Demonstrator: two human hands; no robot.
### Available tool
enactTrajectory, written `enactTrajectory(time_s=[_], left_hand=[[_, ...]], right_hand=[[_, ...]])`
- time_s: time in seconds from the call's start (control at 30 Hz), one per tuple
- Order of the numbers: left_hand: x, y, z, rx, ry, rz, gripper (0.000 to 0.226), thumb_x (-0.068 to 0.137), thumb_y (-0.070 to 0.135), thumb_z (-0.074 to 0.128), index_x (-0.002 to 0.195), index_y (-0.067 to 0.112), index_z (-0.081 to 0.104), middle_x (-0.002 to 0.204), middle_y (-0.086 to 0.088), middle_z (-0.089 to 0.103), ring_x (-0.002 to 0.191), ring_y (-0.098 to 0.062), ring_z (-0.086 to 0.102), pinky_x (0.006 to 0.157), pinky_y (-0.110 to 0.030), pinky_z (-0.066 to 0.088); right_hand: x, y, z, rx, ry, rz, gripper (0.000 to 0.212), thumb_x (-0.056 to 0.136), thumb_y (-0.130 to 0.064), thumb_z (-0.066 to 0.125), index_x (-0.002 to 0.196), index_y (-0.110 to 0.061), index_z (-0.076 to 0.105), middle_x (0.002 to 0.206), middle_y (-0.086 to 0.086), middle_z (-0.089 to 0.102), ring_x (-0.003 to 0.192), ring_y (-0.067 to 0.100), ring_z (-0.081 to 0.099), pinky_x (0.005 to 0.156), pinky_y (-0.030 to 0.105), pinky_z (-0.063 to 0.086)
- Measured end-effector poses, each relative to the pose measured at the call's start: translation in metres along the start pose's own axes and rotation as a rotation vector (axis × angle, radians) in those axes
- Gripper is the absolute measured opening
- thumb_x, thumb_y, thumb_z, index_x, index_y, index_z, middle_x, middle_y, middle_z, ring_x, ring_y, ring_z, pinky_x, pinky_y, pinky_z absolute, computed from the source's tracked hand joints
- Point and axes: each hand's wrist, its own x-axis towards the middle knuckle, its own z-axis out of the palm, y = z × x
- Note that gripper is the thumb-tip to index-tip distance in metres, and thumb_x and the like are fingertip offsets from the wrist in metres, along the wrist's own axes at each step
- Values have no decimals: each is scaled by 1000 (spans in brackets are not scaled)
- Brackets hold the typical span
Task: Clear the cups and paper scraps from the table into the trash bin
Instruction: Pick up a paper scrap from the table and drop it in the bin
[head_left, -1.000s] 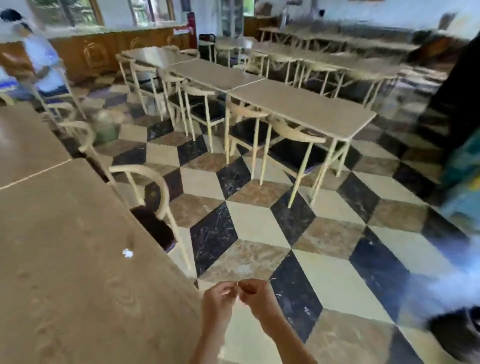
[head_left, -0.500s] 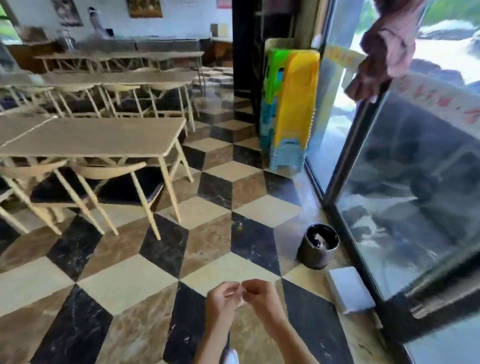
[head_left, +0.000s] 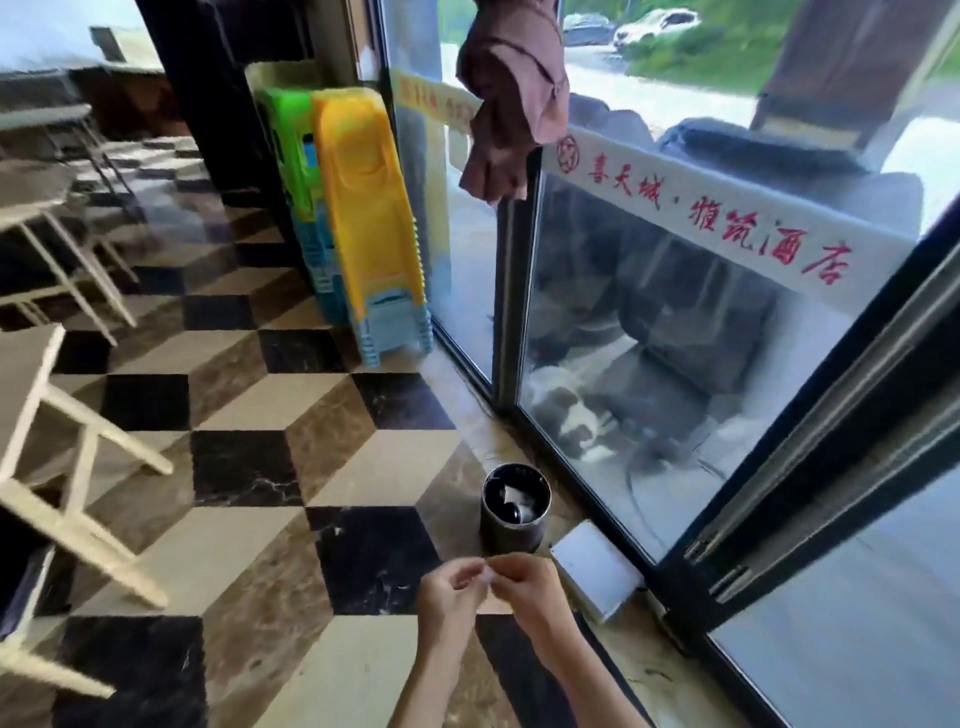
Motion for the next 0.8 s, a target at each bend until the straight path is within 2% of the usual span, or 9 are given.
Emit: enactTrajectory(time_s=[0.07,0.13,0.2,0.3,0.43,0.6,0.63,0.7,0.8], left_hand=[[30,15,18,20,-39,-7,14,81,10,77,76,23,78,71,11,78,70,-5,74,60,-15,57],[61,27,40,39,-72,-12,16,80,9,78,74,24,78,67,14,77,66,1,72,54,-8,50],[90,36,60,71,-116,-5,15,79,9,79,73,24,78,69,10,78,70,-4,74,62,-14,56],[138,46,93,88,-154,-17,13,77,10,78,74,22,80,73,5,79,73,-10,75,67,-20,59],[203,51,135,71,-134,-74,12,75,7,78,75,19,79,73,-2,80,76,-19,77,74,-34,61],[265,45,166,130,-112,-93,22,76,2,79,70,23,78,69,3,78,69,-15,74,73,-34,60],[277,43,172,136,-105,-89,23,76,1,80,69,23,78,69,3,78,69,-14,73,72,-32,59],[301,36,183,144,-106,-94,24,75,-1,81,70,22,79,70,0,79,71,-15,72,72,-31,57],[342,16,199,164,-126,-136,22,77,-1,80,72,21,80,70,-2,78,68,-13,72,71,-32,58]], right_hand=[[26,-4,-16,13,53,8,19,76,-12,67,58,-17,67,49,-8,53,49,1,41,51,21,32],[56,-1,-33,29,85,39,18,77,-15,67,59,-18,67,48,-11,50,50,2,37,52,22,29],[84,1,-49,33,102,61,13,76,-18,68,64,-18,73,49,-10,54,51,2,40,51,19,30],[138,13,-73,52,122,117,11,75,-19,69,74,-22,80,62,4,71,56,1,54,54,18,40],[212,28,-101,39,112,149,12,75,-14,69,72,-19,79,57,-5,69,56,0,56,53,17,40],[275,43,-122,26,57,177,24,81,-8,72,61,-21,69,47,-13,56,49,-3,47,51,13,33],[289,48,-125,38,53,196,20,81,-6,73,66,-19,72,48,-14,59,50,-5,50,53,11,35],[315,64,-129,85,64,235,7,81,0,74,78,-6,78,59,-8,70,57,-2,60,58,12,43],[357,98,-127,154,96,296,8,78,1,76,85,-1,79,67,0,74,61,4,64,61,15,47]])
